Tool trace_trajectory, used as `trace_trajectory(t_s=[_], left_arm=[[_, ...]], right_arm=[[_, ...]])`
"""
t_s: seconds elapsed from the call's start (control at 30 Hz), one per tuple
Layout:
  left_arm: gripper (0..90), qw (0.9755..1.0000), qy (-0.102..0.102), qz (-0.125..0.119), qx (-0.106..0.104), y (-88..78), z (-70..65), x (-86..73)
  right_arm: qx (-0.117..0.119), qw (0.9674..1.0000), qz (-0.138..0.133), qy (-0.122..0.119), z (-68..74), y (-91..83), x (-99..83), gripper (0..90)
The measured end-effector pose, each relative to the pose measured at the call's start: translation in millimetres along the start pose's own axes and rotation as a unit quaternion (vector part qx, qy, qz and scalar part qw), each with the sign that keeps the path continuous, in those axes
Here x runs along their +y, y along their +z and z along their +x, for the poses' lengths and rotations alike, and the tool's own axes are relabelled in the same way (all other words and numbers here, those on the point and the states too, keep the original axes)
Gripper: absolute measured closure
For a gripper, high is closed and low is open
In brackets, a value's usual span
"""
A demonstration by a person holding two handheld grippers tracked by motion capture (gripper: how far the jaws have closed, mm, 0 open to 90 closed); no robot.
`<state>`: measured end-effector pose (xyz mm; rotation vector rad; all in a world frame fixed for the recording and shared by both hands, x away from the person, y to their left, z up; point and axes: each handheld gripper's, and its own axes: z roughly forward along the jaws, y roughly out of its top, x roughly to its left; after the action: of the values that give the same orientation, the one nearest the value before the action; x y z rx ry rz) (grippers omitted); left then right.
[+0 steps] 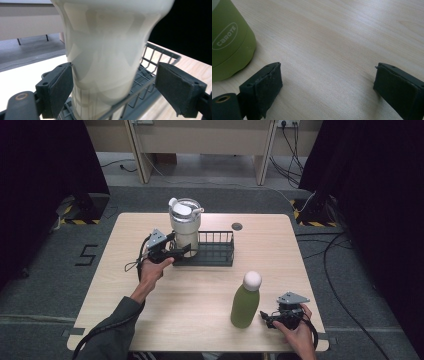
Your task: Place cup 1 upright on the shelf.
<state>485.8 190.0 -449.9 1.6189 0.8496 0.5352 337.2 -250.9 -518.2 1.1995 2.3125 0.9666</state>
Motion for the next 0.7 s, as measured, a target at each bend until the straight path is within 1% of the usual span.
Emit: trace_trajectory(t_s=[0.13, 0.27, 0.4, 0.43, 0.57, 0.7], left_arm=[[14.6, 1.0000, -0.001, 0.000, -0.007, -6.3, -3.4, -0.3], [14.6, 0.9999, 0.000, 0.007, -0.013, -10.5, -6.2, -2.3], [14.6, 0.9998, -0.008, 0.006, -0.018, -18.7, -7.8, -3.4], [14.6, 0.9998, -0.007, 0.006, -0.019, -20.8, -8.2, -3.8], [14.6, 0.9997, -0.014, 0.004, -0.019, -27.2, -10.6, -6.5], [14.6, 0.9996, -0.016, 0.012, -0.021, -33.5, -13.4, -10.1]], right_arm=[[0.000, 1.0000, 0.000, 0.000, 0.0, 0.1, 0.0, 8.1], [0.000, 1.0000, 0.000, 0.000, 0.1, 0.1, 0.1, 8.1], [0.000, 1.0000, -0.001, 0.000, 0.1, 0.3, 0.1, 8.1], [0.000, 1.0000, -0.001, 0.000, 0.1, 0.3, 0.1, 8.1], [0.000, 1.0000, -0.001, -0.001, 0.1, 0.4, 0.0, 8.0], [0.000, 1.0000, -0.001, -0.002, 0.0, 0.5, 0.1, 8.0]])
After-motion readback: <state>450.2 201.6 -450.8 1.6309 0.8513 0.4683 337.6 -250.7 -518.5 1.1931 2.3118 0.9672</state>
